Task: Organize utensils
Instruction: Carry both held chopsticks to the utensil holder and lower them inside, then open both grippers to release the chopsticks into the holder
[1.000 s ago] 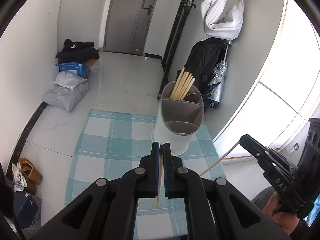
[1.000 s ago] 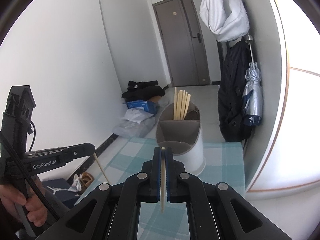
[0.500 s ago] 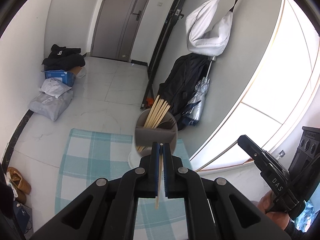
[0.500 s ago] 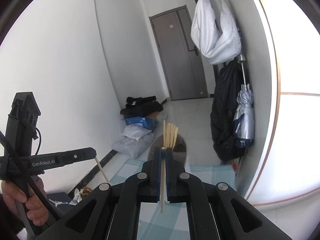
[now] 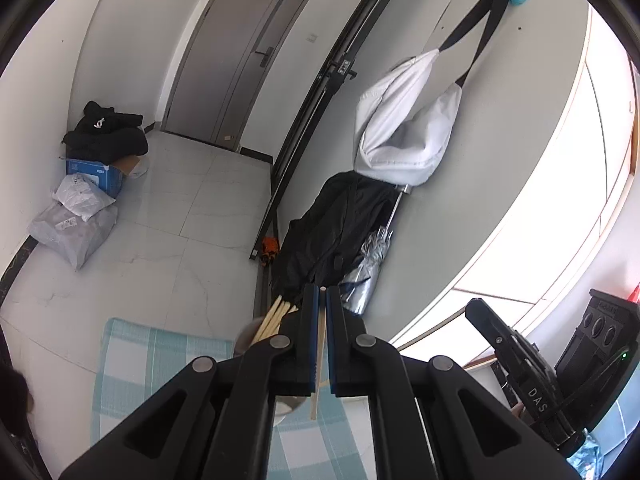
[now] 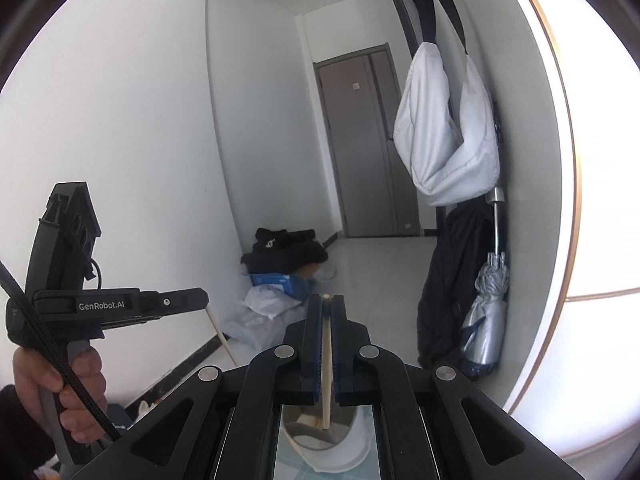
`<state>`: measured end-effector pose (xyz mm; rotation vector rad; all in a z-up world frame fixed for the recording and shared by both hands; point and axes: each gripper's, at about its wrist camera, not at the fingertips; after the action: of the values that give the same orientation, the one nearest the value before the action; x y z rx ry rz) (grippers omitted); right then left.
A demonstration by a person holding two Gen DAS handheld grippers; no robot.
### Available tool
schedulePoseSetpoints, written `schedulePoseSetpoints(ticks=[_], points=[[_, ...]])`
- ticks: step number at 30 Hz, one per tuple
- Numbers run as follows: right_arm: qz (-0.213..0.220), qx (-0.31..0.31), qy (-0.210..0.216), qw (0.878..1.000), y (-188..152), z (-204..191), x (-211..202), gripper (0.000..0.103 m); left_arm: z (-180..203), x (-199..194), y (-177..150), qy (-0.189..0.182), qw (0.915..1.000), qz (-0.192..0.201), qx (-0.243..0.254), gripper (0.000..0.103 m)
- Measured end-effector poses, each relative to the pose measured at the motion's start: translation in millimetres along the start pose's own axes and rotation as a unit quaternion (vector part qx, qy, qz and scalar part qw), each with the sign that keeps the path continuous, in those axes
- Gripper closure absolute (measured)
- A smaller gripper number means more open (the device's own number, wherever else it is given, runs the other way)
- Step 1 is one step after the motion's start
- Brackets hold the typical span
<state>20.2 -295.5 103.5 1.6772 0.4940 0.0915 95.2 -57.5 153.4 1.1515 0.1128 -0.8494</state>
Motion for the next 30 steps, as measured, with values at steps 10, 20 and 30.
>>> schedulePoseSetpoints(ticks=[10,20,30], points=[[-0.008,-0.01,0.009,1.0,29,10,53,0.1,-12,7,40,0.007,0.9992,0.039,0.007,0.103],[-0.045,-0.022,0.032,0.998,25,3,104,0.1,-46,42,43,0.039,0.9991,0.013,0.012,0.103],[-0.093,-0.036,0.042,0.994,-1,-1,127,0.1,-48,69,34,0.039,0.9982,-0.012,0.044,0.103]])
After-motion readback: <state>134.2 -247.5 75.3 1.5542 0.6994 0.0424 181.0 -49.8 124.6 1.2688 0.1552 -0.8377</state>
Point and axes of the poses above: each gripper's, at about its wrist camera, not at the fingertips, and x roughly the way its jaws point, z to its right, y to its top, and after that the axes turned 3 degrees about y, right-handed
